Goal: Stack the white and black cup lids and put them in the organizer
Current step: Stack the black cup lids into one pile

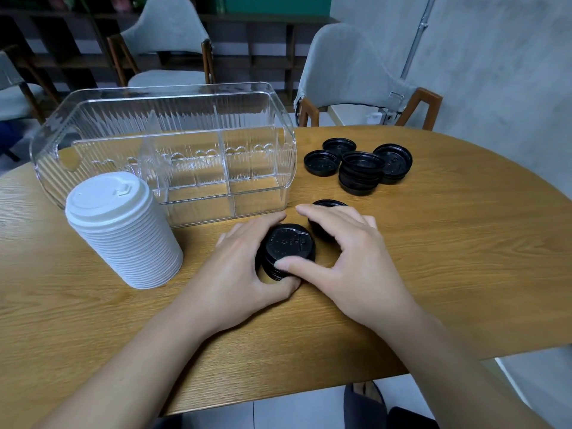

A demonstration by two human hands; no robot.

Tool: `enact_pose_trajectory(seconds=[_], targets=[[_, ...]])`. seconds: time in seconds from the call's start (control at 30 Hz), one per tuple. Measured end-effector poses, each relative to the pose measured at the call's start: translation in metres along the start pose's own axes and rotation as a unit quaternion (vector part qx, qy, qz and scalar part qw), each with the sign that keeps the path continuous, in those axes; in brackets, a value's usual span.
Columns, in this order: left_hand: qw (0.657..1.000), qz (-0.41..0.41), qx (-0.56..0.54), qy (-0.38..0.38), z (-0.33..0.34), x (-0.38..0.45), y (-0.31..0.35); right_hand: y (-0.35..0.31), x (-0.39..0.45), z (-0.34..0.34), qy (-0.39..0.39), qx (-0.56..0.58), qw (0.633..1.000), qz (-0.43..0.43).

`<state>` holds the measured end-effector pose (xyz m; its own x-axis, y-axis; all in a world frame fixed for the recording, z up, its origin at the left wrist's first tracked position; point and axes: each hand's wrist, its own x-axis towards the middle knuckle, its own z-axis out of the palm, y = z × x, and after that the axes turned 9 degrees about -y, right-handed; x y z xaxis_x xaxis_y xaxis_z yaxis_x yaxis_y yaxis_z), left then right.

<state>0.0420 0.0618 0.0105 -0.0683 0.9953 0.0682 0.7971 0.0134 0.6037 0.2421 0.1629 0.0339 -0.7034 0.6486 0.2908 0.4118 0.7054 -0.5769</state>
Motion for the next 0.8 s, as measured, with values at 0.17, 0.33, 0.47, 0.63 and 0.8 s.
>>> enact_pose_trajectory(seconds=[0.17,0.33,0.47,0.63,0.8], targets=[[1.0,-0.001,-0.008,0.006,-0.002,0.0,0.001,0.018,0.005,-0.014,0.062,-0.012,0.997,0.055],[0.999,-0.006,-0.035,0.019,-0.002,0.0,0.001,0.033,0.005,-0.009,0.026,-0.073,0.993,0.092],[0.999,-0.007,-0.036,0.024,-0.002,0.001,0.001,0.037,0.007,-0.003,0.04,-0.124,0.989,0.068],[0.999,-0.013,-0.037,0.028,-0.003,0.001,0.004,0.033,0.008,0.0,0.048,-0.167,0.984,0.05],[0.998,-0.017,-0.039,0.035,-0.004,0.0,0.006,0.031,0.008,-0.001,0.053,-0.135,0.987,0.066]])
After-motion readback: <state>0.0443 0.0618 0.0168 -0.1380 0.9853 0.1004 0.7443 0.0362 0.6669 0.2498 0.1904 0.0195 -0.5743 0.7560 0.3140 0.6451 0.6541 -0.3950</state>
